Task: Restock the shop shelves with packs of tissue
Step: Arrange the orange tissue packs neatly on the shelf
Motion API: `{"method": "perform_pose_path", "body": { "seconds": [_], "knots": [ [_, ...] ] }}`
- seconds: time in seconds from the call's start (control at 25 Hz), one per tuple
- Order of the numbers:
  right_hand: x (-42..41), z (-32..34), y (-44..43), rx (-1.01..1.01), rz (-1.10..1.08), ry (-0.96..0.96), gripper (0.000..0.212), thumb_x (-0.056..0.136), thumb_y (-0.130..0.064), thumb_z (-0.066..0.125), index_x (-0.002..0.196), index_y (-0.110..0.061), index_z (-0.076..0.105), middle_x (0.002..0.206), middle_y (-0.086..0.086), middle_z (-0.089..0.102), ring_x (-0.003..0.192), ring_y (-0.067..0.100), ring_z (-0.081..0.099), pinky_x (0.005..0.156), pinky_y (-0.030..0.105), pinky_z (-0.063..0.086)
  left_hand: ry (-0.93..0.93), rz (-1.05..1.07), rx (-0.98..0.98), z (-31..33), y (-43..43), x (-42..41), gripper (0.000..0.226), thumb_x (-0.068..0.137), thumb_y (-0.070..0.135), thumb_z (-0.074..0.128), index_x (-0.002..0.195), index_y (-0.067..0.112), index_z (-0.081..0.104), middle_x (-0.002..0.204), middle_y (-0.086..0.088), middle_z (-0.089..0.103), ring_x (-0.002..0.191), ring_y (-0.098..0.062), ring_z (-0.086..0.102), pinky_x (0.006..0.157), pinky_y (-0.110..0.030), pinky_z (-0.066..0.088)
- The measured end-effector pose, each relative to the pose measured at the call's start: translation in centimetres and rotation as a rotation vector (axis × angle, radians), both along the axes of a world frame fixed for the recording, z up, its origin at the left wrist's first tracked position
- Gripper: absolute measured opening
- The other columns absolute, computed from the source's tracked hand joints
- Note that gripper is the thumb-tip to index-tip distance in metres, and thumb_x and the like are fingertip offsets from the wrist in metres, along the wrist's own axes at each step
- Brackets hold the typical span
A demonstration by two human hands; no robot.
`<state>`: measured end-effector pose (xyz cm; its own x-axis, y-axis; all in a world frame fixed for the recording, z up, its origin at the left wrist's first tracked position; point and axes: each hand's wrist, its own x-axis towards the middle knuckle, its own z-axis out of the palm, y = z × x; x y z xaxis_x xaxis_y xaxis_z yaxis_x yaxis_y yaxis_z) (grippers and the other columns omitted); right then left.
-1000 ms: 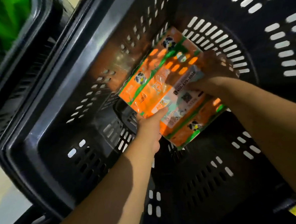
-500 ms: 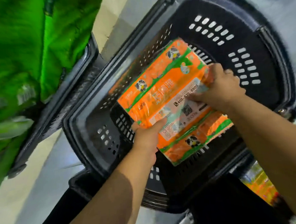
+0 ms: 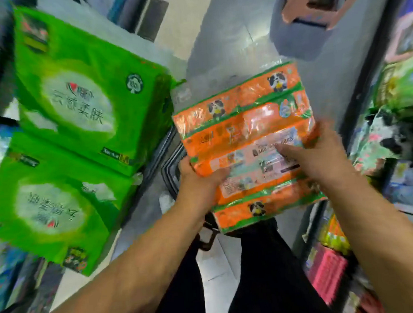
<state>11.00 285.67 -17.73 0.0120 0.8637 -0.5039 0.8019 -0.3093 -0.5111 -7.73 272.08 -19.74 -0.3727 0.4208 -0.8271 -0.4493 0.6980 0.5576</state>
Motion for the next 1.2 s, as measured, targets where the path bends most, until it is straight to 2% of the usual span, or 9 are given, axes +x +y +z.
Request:
{"method": "perform_pose_path", "body": {
  "seconds": [0.12,0.24,0.4,0.68,0.8,0.88,1.0,1.08,1.2],
  "knots": [
    [-1.7,7.3,-3.4,0.072,-0.015,0.047,0.069,0.060,-0.049,0.083,0.115,-0.028,0.047,0.112,0.006,0.063,0.105,0.029,0.060,0.092,0.048,0.049,0.141,-0.062,0.094,6.7,-2.0,-2.8,0.060,0.071,0.022,0.082,0.112,0.031,0.039,0.113,-0.003,0.064,0.100,-0.023,0.065,0.091,-0.050,0.052],
    [-2.9,11.7,-5.9,0.085,-0.018,0.216,0.047,0.077,-0.057,0.070,0.112,-0.031,0.050,0.097,0.000,0.064,0.087,0.023,0.065,0.075,0.037,0.052,0.226,-0.032,0.131,10.5,-4.1,-5.2,0.060,0.076,0.025,0.080,0.121,0.023,0.041,0.113,-0.001,0.064,0.100,-0.020,0.064,0.094,-0.047,0.051],
    [-3.8,17.0,-8.2,-0.196,-0.004,0.445,0.076,0.069,-0.084,0.048,0.117,-0.025,0.056,0.100,-0.001,0.071,0.085,0.015,0.070,0.074,0.034,0.051,0.332,0.051,0.145,15.9,-8.6,-6.9,0.057,0.077,0.034,0.078,0.119,0.033,0.040,0.113,0.001,0.065,0.099,-0.017,0.065,0.090,-0.039,0.052],
    [-4.3,20.1,-14.8,-0.527,0.066,0.808,0.069,0.070,-0.053,0.065,0.127,-0.025,0.040,0.115,0.009,0.065,0.096,0.026,0.070,0.083,0.049,0.056,0.437,0.309,0.143,20.8,-17.6,-5.1,0.067,0.070,0.047,0.077,0.126,0.029,0.044,0.103,0.008,0.071,0.091,-0.009,0.070,0.086,-0.039,0.054],
    [-6.0,22.0,-16.9,-0.518,0.157,0.953,0.071,0.070,-0.052,0.079,0.125,-0.023,0.046,0.111,0.010,0.068,0.089,0.023,0.071,0.073,0.042,0.059,0.511,0.397,0.055,23.3,-21.1,-4.8,0.097,0.060,0.072,0.071,0.139,0.038,0.026,0.120,0.005,0.064,0.107,-0.019,0.063,0.096,-0.048,0.049],
    [-8.6,23.4,-18.4,-0.589,0.211,1.062,0.067,0.071,-0.042,0.081,0.125,-0.020,0.048,0.106,0.007,0.073,0.087,0.024,0.072,0.070,0.042,0.059,0.526,0.315,0.061,25.3,-21.6,-4.0,0.081,0.077,0.067,0.062,0.142,0.044,0.021,0.137,0.003,0.051,0.120,-0.021,0.054,0.103,-0.051,0.042],
    [-13.0,25.3,-23.0,-0.518,0.407,0.977,0.027,0.097,-0.027,0.056,0.122,-0.022,0.050,0.089,-0.010,0.074,0.078,0.005,0.071,0.076,0.036,0.054,0.260,0.277,0.208,28.5,-22.6,-3.3,0.074,0.078,0.077,0.050,0.137,0.033,0.042,0.129,-0.004,0.061,0.113,-0.027,0.062,0.098,-0.057,0.046],
    [-14.4,26.1,-26.3,-0.485,0.489,0.933,0.035,0.091,-0.051,0.055,0.125,-0.044,0.051,0.116,-0.009,0.063,0.104,0.012,0.066,0.090,0.043,0.052,0.042,0.441,0.317,30.5,-24.6,-3.2,0.083,0.066,0.078,0.057,0.133,0.030,0.048,0.122,-0.009,0.066,0.105,-0.033,0.066,0.092,-0.058,0.049],
    [-15.7,26.6,-29.3,-0.326,0.644,0.879,0.039,0.091,-0.065,0.037,0.130,-0.060,0.043,0.122,-0.008,0.047,0.118,0.011,0.052,0.100,0.036,0.045,0.215,0.457,0.322,32.3,-27.6,-3.7,0.071,0.057,0.054,0.073,0.120,0.031,0.052,0.114,-0.005,0.069,0.094,-0.024,0.070,0.085,-0.049,0.055]
  ]
}}
